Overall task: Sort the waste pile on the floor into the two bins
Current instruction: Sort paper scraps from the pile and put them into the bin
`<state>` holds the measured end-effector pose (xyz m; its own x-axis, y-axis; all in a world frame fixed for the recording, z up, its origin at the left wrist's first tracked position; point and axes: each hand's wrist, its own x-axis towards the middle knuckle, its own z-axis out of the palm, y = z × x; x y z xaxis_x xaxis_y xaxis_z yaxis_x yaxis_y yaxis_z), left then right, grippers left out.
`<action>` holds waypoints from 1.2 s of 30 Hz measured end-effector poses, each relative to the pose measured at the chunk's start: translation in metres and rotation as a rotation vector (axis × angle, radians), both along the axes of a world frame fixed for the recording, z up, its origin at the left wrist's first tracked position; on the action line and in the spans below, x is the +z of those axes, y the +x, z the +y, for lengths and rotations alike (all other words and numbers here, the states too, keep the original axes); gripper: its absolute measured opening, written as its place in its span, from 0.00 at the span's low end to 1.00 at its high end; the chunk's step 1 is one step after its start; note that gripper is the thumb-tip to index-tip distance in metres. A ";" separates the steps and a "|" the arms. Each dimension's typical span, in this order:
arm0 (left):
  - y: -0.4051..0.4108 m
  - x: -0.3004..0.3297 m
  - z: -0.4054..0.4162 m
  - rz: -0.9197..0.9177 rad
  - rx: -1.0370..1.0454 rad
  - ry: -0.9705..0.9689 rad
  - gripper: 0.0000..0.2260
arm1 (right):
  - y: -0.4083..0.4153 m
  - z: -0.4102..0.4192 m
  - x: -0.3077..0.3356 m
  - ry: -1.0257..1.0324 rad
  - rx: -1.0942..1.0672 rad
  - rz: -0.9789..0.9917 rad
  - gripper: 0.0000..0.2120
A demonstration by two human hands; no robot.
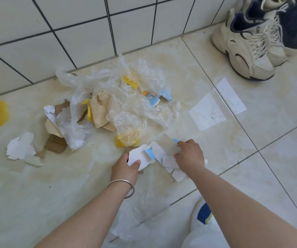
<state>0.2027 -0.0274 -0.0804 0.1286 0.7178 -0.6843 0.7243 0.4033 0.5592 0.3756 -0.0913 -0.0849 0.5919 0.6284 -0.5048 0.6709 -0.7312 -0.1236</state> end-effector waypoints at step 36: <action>-0.219 0.199 -0.004 -0.473 0.080 0.177 0.06 | -0.233 0.011 0.220 0.423 -0.177 1.079 0.12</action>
<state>-0.0164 -0.0314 0.1189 0.3351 0.8376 -0.4315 0.3465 0.3164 0.8831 0.1426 -0.0803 0.1351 0.0809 0.8183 -0.5690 -0.0376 -0.5680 -0.8222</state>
